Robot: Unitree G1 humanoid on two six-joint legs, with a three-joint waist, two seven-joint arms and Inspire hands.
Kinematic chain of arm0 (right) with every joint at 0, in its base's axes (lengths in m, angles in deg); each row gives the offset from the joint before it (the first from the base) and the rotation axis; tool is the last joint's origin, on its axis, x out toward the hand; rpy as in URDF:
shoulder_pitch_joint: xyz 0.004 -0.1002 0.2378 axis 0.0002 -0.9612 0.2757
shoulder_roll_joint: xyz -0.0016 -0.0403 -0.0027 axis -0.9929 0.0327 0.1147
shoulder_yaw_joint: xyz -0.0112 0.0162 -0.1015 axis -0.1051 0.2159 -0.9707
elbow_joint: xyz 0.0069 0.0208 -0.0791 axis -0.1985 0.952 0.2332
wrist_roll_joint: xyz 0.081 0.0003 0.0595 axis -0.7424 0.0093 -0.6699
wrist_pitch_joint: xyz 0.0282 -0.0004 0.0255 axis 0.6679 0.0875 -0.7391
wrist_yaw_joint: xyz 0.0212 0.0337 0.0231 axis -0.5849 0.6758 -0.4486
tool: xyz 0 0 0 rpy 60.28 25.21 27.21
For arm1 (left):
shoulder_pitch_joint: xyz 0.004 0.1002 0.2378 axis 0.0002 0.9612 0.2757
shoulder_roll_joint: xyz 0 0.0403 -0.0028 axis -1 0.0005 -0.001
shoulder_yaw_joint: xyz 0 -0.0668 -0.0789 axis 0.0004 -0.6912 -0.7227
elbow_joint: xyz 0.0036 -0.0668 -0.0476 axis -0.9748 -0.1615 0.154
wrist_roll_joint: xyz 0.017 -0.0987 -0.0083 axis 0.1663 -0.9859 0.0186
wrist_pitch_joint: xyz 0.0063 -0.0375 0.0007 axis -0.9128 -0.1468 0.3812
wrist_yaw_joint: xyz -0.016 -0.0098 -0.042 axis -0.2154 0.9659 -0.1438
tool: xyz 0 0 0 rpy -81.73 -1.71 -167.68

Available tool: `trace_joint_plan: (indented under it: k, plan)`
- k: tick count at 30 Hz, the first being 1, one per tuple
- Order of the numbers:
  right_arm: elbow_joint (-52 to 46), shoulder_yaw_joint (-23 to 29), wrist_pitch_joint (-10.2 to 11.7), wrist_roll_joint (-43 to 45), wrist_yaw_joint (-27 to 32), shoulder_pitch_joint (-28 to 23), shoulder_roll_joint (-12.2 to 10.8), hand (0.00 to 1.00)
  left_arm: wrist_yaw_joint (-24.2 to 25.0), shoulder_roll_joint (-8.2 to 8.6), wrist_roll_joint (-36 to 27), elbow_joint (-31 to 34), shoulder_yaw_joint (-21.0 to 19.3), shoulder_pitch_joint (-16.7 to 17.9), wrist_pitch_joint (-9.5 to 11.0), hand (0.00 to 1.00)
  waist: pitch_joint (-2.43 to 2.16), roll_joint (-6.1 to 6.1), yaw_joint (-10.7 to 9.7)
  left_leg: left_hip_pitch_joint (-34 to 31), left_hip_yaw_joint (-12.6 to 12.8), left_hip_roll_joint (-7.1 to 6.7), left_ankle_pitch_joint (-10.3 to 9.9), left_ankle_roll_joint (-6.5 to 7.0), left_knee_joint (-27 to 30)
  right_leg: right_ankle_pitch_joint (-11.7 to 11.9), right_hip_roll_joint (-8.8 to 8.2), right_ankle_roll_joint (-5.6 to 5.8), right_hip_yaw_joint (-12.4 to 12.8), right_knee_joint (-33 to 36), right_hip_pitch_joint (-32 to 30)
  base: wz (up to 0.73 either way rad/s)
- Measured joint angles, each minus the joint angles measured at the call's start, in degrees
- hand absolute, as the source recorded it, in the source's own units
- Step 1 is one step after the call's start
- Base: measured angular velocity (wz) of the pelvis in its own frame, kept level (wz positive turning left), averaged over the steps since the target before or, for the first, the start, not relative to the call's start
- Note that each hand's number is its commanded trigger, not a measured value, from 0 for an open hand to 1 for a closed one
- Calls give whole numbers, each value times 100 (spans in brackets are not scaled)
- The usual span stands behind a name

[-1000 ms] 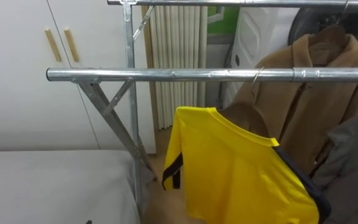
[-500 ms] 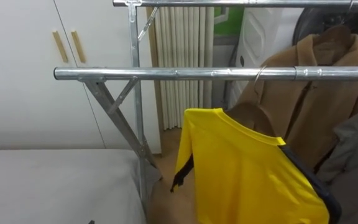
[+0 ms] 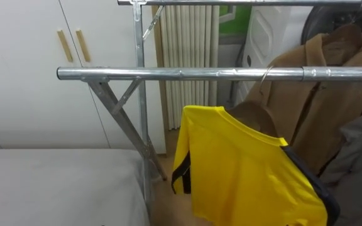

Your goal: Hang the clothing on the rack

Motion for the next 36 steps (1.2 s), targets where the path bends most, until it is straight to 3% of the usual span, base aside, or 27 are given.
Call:
trace_joint_plan:
  k: [11,18,22,27,30,32,33,34,35,36]
  plan:
    - [23,6,1,2,-15,1,-4,0,73,1,-3,-86,-10,-10,1,0,-9,15,-6,10,-17,-1,0,0,8,-5,-13,-1,-54,-11,34,1]
    - [38,23,5,25,-60,14,0,0,-263,2,-1,-61,-19,-63,45,0,-6,41,16,-51,-289,-17,1,-1,54,-78,-103,-23,-349,23,100,21]
    - [57,-6,5,75,-48,88,20,0,-305,-4,-1,172,-15,-37,80,0,4,35,29,-202,-494,-100,1,0,227,-289,-247,-23,-658,338,26,38]
    - [264,-42,1,150,68,255,83,0,-322,0,122,194,-11,1,219,0,27,36,254,-309,-907,-188,3,0,339,-453,-359,-27,-1017,505,64,42]
    - [432,-179,-13,426,133,445,180,0,-355,41,176,49,-12,102,218,0,27,88,495,-467,-921,-183,4,-2,441,-476,-385,-57,-1174,502,14,29]
    - [439,-203,-73,639,134,603,233,0,-354,49,239,9,-13,216,199,0,21,125,515,-649,-849,-182,25,6,524,-486,-432,-63,-1382,511,-33,56]
    - [440,-247,-112,810,127,684,264,0,-352,56,251,7,-14,293,180,0,29,104,503,-750,-672,-179,91,40,537,-496,-489,-55,-1583,503,-23,98]
    - [454,-267,-116,979,135,758,259,0,-337,73,242,6,-10,293,143,0,17,118,438,-904,-238,-131,159,93,608,-522,-573,-45,-1904,493,10,122]
    - [481,-297,-116,1047,139,795,262,0,-311,82,238,6,-7,258,127,0,14,125,411,-988,14,-90,197,127,670,-532,-615,-35,-2102,482,25,164]
    - [628,-370,-115,1168,140,911,265,0,-276,96,241,28,-7,166,105,0,41,80,378,-1128,508,-7,304,233,753,-569,-704,-15,-2510,480,73,171]
